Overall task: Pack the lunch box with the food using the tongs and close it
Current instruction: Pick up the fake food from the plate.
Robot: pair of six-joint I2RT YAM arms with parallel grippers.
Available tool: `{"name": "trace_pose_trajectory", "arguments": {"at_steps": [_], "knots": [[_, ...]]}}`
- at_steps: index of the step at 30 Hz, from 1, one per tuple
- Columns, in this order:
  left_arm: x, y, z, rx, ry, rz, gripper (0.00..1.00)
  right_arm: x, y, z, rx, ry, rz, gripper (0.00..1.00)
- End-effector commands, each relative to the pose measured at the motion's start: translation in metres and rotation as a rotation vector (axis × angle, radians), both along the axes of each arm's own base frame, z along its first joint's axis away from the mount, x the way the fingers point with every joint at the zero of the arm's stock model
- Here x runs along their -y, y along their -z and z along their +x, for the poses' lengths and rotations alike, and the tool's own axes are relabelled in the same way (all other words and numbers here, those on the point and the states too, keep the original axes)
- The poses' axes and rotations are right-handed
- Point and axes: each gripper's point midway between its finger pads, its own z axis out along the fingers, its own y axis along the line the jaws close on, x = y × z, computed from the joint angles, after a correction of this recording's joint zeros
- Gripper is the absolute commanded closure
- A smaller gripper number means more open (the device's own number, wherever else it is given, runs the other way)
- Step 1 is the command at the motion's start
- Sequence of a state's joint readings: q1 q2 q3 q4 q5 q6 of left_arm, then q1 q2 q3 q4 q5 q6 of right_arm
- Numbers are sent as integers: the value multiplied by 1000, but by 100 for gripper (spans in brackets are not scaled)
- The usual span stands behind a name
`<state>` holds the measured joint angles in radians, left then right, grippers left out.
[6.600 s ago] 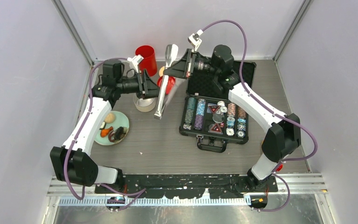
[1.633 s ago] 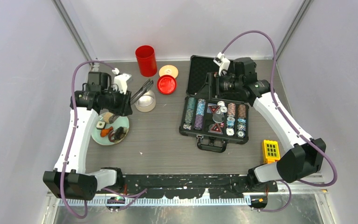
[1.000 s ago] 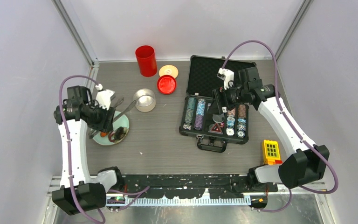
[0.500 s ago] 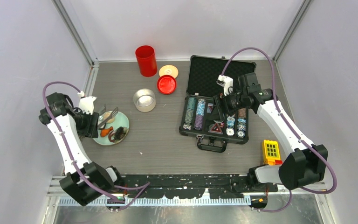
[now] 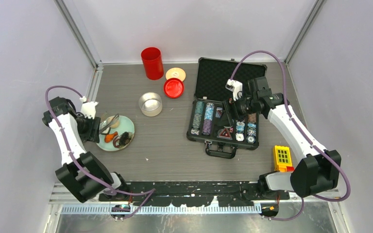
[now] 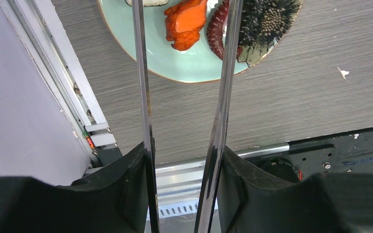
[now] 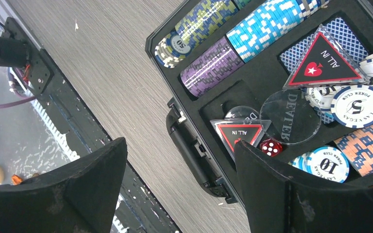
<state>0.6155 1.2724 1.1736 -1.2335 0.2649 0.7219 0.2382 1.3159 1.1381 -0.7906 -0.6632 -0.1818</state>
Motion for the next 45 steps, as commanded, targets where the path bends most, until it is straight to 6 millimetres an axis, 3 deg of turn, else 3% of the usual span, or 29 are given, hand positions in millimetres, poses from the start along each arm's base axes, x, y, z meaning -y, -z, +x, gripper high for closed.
{"name": "trace_pose_trajectory", "arguments": {"at_steps": [1,8,25,35,45], "knots": [[-18,8,14,22,-16,46,53,-3,-6,4,40,-23,24,15],[-21,25,14,-19,-17,33,52,-3,-2,3,30,-27,22,15],[-20,31,16,-41,-6,7,50,-5,3,4,3,-31,26,15],[-12,7,18,12,2,1,64,-5,5,3,-6,-32,27,15],[9,-25,25,76,50,-17,69,-4,8,4,-14,-27,19,15]]}}
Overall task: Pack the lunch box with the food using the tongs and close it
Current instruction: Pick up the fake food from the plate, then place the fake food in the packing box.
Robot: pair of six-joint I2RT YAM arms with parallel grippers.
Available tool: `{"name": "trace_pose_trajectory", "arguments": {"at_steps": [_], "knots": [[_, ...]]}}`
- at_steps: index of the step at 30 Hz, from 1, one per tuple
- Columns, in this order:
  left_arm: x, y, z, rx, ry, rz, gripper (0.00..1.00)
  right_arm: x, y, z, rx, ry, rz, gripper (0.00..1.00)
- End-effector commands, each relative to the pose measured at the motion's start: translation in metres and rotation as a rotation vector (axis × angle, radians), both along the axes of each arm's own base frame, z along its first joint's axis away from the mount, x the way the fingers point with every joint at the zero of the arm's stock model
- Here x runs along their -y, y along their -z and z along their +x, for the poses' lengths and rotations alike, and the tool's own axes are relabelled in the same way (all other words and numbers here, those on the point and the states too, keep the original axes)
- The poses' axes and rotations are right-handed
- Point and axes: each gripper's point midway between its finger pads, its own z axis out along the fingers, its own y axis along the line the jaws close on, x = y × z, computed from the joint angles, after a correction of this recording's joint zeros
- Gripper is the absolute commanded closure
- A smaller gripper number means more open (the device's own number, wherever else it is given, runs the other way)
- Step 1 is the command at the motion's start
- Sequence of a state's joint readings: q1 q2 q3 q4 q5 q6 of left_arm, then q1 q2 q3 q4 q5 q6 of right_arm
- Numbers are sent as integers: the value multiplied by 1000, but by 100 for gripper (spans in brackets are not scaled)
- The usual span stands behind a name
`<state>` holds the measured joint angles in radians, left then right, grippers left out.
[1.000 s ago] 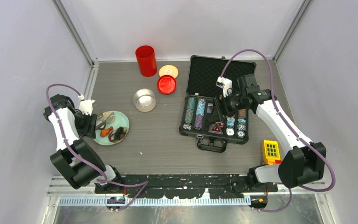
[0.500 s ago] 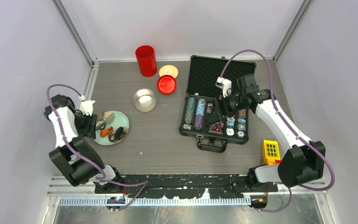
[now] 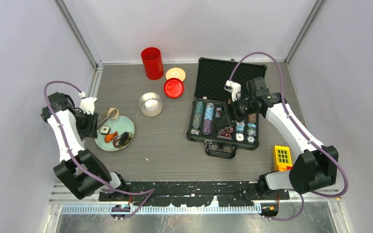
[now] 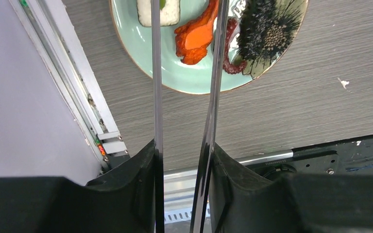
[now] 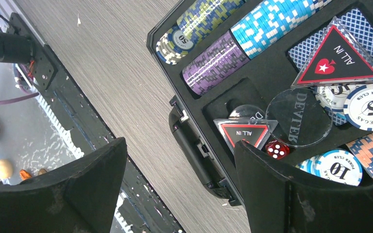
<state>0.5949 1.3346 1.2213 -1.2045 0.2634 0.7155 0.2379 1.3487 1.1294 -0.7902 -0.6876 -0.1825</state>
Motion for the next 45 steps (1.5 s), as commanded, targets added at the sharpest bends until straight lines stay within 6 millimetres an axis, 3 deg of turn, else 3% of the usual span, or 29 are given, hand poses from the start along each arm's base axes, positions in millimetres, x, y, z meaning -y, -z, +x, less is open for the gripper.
{"name": "trace_pose_trajectory", "arguments": {"at_steps": [1,10,17,29,42,45], "knots": [[20,-27,7,76,41,-33,69,-1,0,6,28,-11,6,15],[80,-59,40,158,163,-68,69,2,-1,5,42,-6,-4,15],[114,-51,75,144,209,-87,69,7,-10,7,90,20,-26,15],[130,-24,107,107,225,-86,69,13,-16,5,117,40,-35,13],[143,6,123,57,225,-73,66,14,-12,6,101,46,-39,13],[154,12,126,42,252,-72,65,14,-11,7,98,48,-41,13]]}}
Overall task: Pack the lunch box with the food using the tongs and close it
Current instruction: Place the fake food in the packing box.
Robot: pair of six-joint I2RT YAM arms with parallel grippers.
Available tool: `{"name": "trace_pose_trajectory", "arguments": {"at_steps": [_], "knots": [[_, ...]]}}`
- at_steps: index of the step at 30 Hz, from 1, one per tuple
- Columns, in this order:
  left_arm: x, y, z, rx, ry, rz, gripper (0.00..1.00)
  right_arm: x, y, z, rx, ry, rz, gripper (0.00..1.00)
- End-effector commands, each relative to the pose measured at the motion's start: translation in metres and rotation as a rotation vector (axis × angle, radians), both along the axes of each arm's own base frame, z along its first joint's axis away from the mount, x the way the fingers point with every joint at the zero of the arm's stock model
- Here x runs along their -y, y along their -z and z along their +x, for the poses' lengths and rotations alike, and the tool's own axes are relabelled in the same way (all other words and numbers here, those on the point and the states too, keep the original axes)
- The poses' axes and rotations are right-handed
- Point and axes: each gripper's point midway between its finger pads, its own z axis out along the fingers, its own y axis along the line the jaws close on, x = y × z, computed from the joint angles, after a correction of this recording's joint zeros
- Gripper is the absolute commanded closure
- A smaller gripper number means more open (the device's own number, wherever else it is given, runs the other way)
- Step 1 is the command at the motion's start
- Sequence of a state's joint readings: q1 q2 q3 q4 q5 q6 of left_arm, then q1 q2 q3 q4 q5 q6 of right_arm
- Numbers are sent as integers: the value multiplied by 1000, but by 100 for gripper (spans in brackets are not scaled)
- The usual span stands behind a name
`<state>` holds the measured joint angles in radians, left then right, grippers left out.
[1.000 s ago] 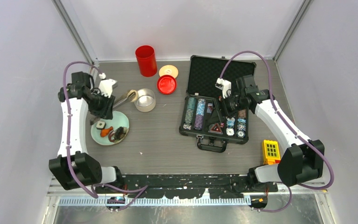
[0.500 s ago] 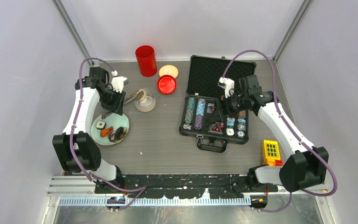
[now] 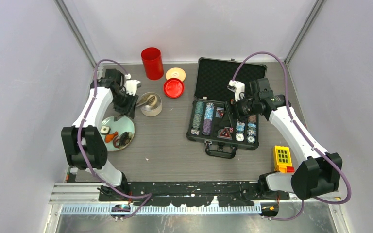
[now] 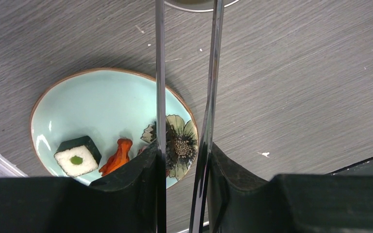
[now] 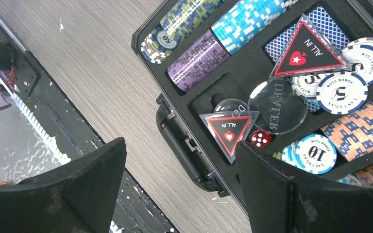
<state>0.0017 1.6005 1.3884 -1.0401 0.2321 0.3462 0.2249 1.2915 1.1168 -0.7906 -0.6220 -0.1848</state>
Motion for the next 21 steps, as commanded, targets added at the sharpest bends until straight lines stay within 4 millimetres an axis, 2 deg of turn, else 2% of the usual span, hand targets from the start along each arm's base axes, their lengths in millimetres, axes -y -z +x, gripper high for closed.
{"name": "trace_pose_trajectory", "arguments": {"at_steps": [1,7,11,14,21], "knots": [[10,-2,16,45,9,-1,65,2,-5,5,42,1,0,13],[17,8,14,20,28,-1,64,3,-3,7,39,5,-8,13],[20,13,14,3,34,-3,58,4,-3,8,37,8,-8,13],[20,13,14,-1,35,-4,52,4,-3,8,39,10,-9,13],[16,6,13,13,35,15,50,6,-3,7,39,15,-11,13]]}}
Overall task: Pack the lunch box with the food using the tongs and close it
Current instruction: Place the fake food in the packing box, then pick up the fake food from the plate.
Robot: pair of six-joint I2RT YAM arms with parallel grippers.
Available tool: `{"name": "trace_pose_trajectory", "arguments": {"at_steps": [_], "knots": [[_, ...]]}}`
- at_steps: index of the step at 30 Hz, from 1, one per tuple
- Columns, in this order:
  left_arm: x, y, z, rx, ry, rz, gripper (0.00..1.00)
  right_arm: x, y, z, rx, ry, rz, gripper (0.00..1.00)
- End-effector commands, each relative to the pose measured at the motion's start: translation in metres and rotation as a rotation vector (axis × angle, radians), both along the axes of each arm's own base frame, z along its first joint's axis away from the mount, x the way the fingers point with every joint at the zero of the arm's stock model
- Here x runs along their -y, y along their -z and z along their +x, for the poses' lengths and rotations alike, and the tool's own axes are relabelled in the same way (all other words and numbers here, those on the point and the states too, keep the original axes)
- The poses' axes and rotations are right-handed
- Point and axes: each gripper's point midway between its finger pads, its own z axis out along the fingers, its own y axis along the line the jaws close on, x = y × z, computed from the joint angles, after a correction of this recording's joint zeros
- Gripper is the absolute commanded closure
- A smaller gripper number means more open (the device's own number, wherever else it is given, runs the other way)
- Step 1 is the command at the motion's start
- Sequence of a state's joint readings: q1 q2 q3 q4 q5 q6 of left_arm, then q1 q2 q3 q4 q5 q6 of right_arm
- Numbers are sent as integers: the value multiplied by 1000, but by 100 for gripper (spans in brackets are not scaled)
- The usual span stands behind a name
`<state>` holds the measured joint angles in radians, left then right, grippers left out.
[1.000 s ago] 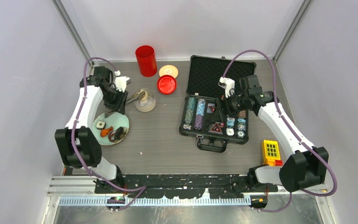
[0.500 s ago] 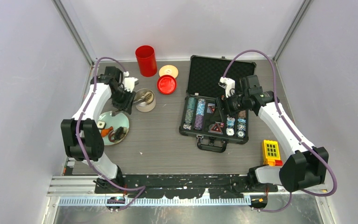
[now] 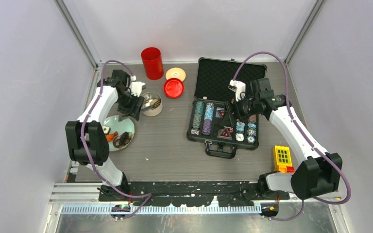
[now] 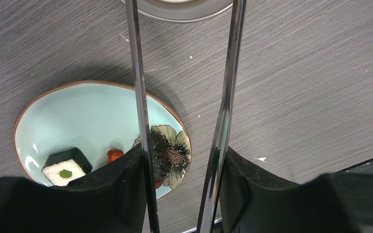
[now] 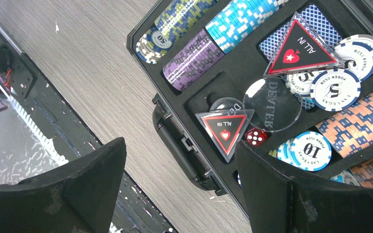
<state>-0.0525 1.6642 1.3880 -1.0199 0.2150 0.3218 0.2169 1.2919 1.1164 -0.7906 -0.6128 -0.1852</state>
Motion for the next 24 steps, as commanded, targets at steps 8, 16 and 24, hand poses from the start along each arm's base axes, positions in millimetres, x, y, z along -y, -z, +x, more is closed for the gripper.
{"name": "trace_pose_trajectory", "arguments": {"at_steps": [8,16,24], "knots": [[1,-52,9,141,4,-4,49,2,-3,5,36,1,-2,13],[-8,-79,0,172,4,25,49,1,-5,5,37,-2,5,13],[-56,-89,-41,139,-71,13,48,0,-6,4,35,-11,9,13]]}}
